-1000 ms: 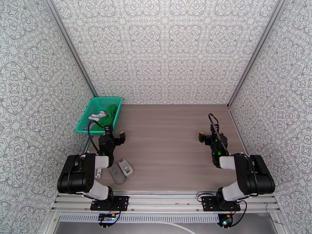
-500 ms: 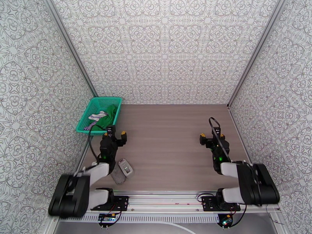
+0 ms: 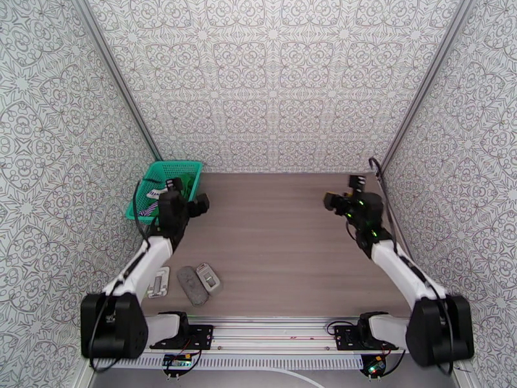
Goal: Fold and stack the mixed laundry pile
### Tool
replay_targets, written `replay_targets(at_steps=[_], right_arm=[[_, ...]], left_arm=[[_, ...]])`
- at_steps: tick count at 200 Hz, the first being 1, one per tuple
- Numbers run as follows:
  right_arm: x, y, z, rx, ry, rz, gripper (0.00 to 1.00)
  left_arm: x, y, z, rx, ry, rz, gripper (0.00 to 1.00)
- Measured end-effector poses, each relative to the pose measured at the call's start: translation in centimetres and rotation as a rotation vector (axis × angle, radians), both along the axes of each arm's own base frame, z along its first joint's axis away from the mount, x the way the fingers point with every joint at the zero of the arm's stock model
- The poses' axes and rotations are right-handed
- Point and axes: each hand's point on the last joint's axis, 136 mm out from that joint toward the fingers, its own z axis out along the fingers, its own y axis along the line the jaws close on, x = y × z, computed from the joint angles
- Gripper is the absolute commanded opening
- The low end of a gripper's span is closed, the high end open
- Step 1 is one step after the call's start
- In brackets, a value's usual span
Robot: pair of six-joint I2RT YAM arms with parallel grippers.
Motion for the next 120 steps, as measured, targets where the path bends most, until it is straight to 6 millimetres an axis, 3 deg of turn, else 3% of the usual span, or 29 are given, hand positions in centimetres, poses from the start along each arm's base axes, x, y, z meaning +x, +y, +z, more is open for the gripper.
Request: replay_targets(at_steps=[22, 39, 68, 84, 103, 120], right_arm=[[-0.4, 6.7, -1.4, -0.005, 0.104, 0.201, 0.63], [-1.0, 9.6, -2.1, -0.017, 0.151, 0.288, 0.61], [-0.8, 11.9, -3.3, -0.041, 0.202, 0.342, 0.57], [-0.2, 12.6, -4.3, -0.043, 0.233, 0.357, 0.56], [0.3, 12.9, -5.6, -0.050, 0.272, 0.360, 0.56], [0.7, 13.1, -6.4, -0.056, 0.300, 0.360, 0.54]], left_arm=[[2.2, 3.4, 1.3, -0.061, 0.071, 0.091, 0.76], [2.9, 6.2, 2.0, -0.086, 0.113, 0.160, 0.77], [4.5, 11.9, 1.4, -0.121, 0.221, 0.276, 0.74], [5.8, 14.4, -0.3, -0.131, 0.292, 0.315, 0.75], [7.0, 15.3, -2.5, -0.144, 0.374, 0.318, 0.77], [7.9, 14.6, -5.0, -0.161, 0.446, 0.297, 0.74]])
